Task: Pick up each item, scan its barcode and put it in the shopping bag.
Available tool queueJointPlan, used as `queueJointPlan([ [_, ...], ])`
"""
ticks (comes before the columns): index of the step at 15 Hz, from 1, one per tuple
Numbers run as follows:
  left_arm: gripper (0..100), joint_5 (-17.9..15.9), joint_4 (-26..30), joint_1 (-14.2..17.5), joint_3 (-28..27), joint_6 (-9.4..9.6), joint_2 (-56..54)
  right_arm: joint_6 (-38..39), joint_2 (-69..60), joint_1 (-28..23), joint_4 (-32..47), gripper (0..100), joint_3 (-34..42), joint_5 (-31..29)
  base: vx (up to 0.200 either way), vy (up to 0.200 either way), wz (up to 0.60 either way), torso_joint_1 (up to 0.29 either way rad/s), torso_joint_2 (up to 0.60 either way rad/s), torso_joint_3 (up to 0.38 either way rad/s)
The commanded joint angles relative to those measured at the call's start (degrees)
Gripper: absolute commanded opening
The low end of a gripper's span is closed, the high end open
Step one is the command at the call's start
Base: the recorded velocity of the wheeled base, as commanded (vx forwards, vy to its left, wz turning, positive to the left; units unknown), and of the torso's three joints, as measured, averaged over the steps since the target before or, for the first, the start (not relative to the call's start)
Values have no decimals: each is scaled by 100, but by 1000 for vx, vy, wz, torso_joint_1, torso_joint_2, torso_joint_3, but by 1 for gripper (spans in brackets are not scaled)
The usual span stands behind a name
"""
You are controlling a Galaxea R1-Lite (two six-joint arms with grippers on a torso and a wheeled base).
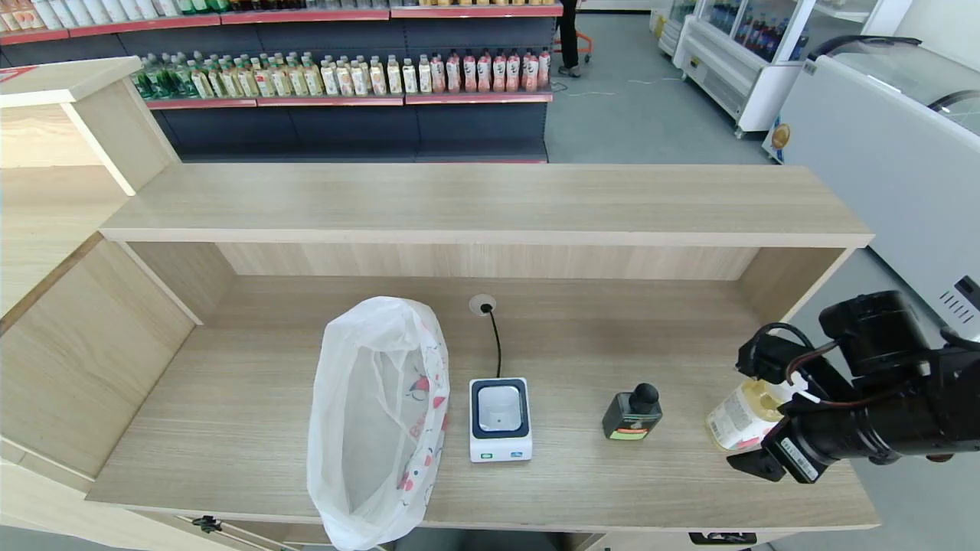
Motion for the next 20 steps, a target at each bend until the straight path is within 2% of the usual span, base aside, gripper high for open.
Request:
queueJointPlan([
  [1,100,-1,-1,2,1,-1,-2,3,467,162,-76,100,-114,145,0,0,0,0,0,0],
  [2,100,-1,-1,2,1,-1,-2,-5,722,232,-261,100,-272,356,0,0,0,0,0,0],
  [8,100,-1,-1,2,1,-1,-2,-23,1628,531,-911,100,-826,505,0,0,0,0,0,0],
  [16,100,-1,-1,2,1,-1,-2,-23,2480,707,-1289,100,-1406,646,0,0,0,0,0,0],
  [20,100,-1,-1,2,1,-1,-2,-5,2840,988,-1509,100,-1652,883,0,0,0,0,0,0],
])
